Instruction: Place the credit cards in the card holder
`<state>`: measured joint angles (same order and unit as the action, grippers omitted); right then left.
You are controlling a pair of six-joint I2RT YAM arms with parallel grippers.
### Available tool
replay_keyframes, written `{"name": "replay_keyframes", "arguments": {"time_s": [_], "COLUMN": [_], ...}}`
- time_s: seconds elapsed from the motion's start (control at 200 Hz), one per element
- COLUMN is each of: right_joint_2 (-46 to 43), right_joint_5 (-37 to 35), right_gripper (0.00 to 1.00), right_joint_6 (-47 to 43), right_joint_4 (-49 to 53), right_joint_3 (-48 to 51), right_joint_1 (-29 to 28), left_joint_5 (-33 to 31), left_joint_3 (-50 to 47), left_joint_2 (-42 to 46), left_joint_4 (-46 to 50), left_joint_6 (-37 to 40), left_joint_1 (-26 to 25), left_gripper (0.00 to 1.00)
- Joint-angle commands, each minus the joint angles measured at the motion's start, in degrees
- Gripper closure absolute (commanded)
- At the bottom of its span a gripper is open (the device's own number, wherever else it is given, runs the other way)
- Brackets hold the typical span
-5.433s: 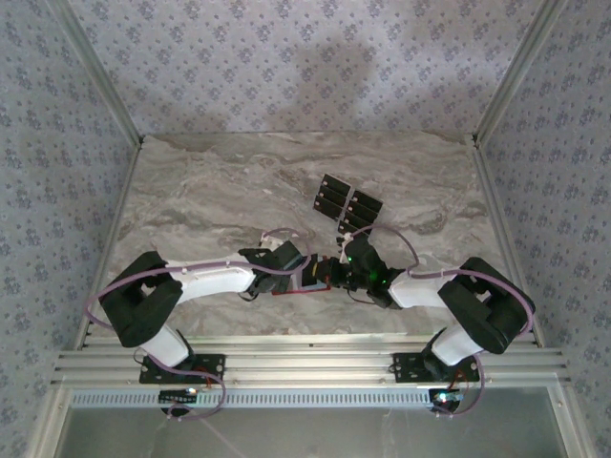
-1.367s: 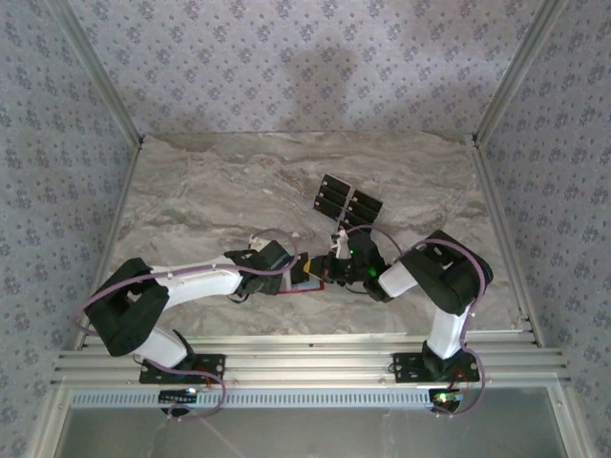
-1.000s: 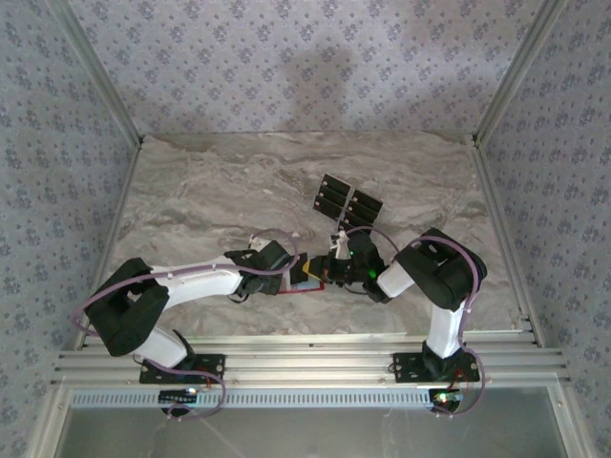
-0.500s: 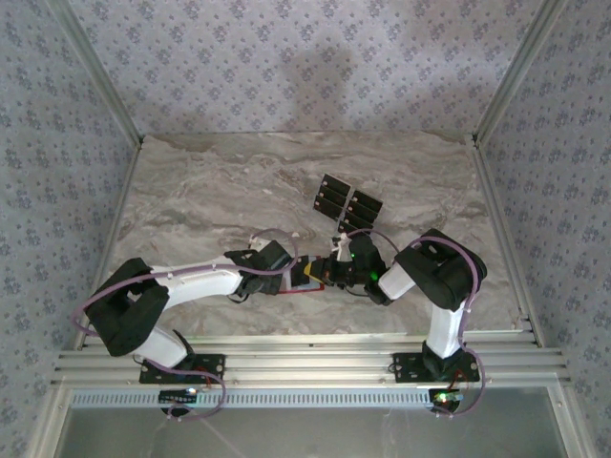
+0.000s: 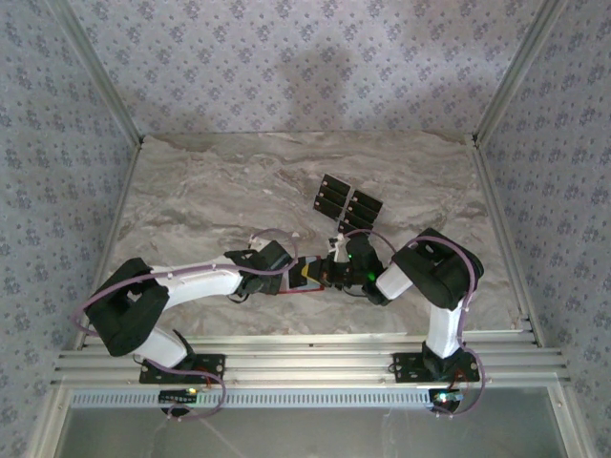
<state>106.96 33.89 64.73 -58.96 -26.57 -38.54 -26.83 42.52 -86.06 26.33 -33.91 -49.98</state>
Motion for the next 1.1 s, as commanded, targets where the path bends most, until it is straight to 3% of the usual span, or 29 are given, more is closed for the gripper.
{"name": "replay_keyframes", "arguments": {"time_s": [0.0, 1.094], "right_joint_2": [1.23, 3.33], "right_joint_5": [0.37, -0.46], "right_gripper": [1.0, 0.99], "right_joint_6": [0.36, 0.45], "right_joint_4": [0.01, 3.17], "right_joint_3": [-0.94, -3.22], "right_joint_1": [-0.61, -2.4], "left_joint_5": [-1.71, -1.6], "left_joint_3": [-0.77, -0.7], "left_joint_2": [-1.89, -1.85], "left_joint_4": [1.39, 1.4], "left_joint_6": [0.25, -0.09], "left_joint_1": [0.3, 0.28], "left_gripper": [0.0, 0.0]}}
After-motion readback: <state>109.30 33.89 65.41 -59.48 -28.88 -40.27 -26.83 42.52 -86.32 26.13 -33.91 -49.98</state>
